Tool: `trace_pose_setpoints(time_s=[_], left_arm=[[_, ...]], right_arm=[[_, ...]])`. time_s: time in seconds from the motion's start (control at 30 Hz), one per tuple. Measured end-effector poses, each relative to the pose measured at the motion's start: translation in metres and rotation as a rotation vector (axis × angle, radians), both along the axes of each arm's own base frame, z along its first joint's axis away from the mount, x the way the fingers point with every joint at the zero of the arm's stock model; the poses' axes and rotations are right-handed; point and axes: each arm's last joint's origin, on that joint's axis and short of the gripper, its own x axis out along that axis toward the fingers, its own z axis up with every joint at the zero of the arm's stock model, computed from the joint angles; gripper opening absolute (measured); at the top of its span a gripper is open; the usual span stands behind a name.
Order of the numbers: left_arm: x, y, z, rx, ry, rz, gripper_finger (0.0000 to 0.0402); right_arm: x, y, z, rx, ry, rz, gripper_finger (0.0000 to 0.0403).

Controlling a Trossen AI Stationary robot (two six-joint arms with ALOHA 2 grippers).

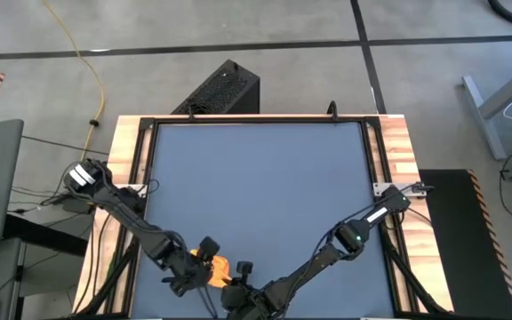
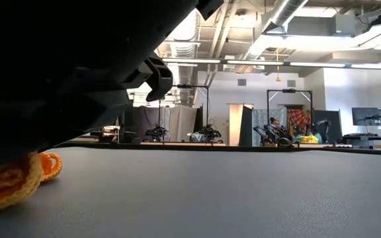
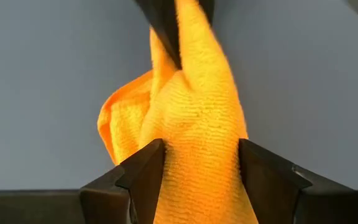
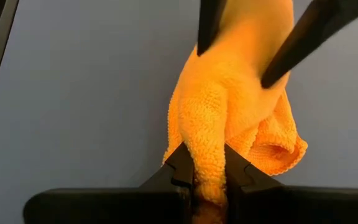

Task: Roll towel
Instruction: Roll the orange microfiber towel

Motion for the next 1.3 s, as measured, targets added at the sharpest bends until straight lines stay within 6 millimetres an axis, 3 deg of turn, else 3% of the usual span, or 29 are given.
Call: trace_pose_setpoints(time_s=[0.33, 0.43, 0.57, 0.63, 0.77, 0.9, 1.13, 1.2, 1.3], left_arm=[[-0.002, 0.01, -0.005, 0.014, 0.086, 0.14, 0.018], [-0.003, 0.01, -0.005, 0.012, 0.103, 0.163, 0.0139], [-0.005, 0.01, -0.006, -0.014, 0.148, 0.14, 0.0042], [-0.006, 0.01, -0.007, -0.016, 0.164, 0.134, 0.0016], [-0.011, 0.016, 0.0, 0.051, 0.164, 0.139, 0.0006], [-0.014, 0.026, 0.026, 0.178, 0.049, 0.154, 0.0003], [-0.019, 0.053, 0.064, 0.316, -0.137, 0.219, 0.0002], [-0.023, 0.057, 0.066, 0.315, -0.148, 0.253, 0.0002], [-0.039, 0.053, 0.051, 0.279, -0.118, 0.28, 0.0001]], right_arm=[[0.004, 0.002, 0.002, -0.046, -0.015, 0.056, 0.0052], [0.006, 0.001, 0.003, -0.064, -0.024, 0.073, 0.0052], [0.009, -0.002, 0.004, -0.072, -0.032, 0.075, 0.0052], [0.009, -0.002, 0.005, -0.111, -0.039, 0.072, 0.0052], [0.012, -0.002, 0.01, -0.275, -0.078, 0.058, 0.0052], [0.015, -0.008, 0.016, -0.543, -0.058, 0.019, 0.0051], [0.039, -0.043, 0.024, -0.808, 0.051, 0.011, 0.005], [0.046, -0.051, 0.029, -0.841, 0.043, -0.005, 0.005], [0.047, -0.048, 0.033, -0.843, 0.016, -0.012, 0.005]])
